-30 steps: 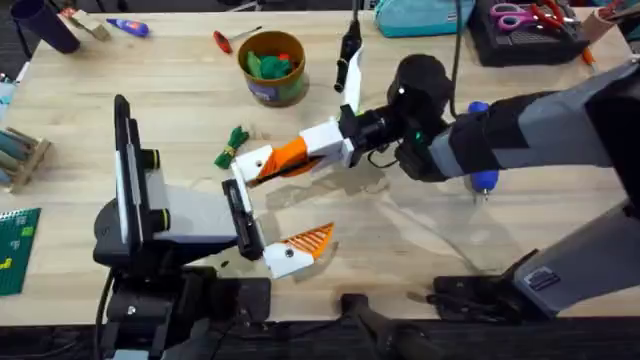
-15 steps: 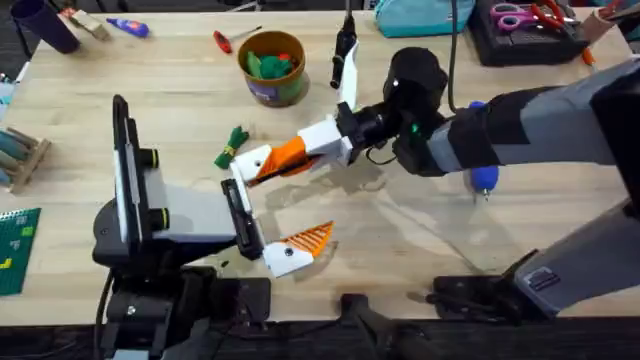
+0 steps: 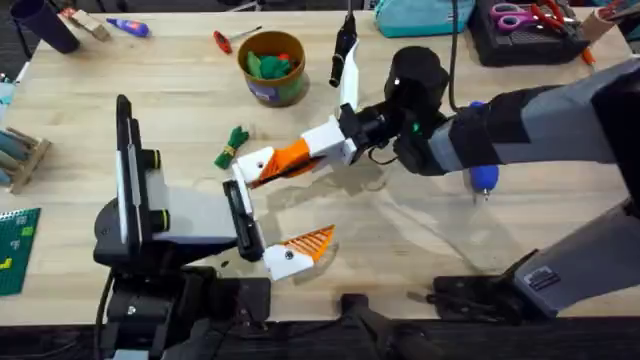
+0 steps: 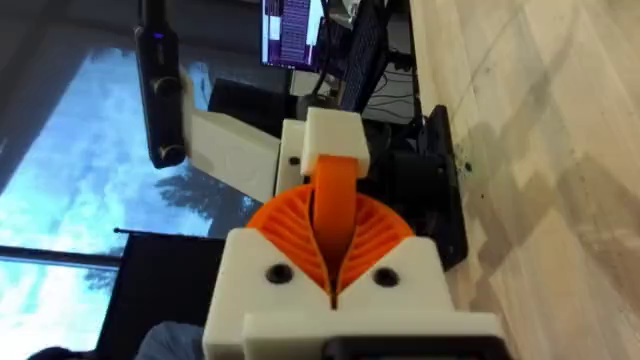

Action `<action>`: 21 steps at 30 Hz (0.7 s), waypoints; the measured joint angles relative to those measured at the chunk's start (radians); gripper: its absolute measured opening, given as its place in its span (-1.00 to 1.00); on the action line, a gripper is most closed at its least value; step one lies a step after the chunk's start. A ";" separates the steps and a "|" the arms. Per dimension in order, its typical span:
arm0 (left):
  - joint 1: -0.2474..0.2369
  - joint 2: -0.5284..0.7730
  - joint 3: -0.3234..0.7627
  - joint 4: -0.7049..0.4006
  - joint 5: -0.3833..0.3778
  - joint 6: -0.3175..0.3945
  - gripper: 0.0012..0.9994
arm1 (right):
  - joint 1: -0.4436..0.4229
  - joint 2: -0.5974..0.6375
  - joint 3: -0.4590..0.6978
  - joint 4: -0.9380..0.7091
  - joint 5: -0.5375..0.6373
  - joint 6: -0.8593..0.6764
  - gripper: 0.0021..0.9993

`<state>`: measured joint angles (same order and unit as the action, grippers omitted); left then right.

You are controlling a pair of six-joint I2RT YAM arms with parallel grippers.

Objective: Pick up the gripper from the table and insert it into the empty holder that is missing its gripper. Then pick up a screw, insert it into the mounting hole, and use the screwdriver to tighten it. Finally, clean up the table by picking up the vegetable and placing it into the bucket.

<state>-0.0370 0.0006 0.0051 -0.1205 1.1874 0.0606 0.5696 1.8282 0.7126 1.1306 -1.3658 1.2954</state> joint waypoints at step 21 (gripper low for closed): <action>0.000 0.000 0.000 -0.001 0.001 0.006 0.96 | -0.001 0.016 0.019 -0.002 -0.020 -0.010 -0.99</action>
<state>-0.0368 0.0006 0.0051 -0.1211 1.1887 0.0669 0.5682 1.8441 0.7311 1.1290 -1.3853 1.2856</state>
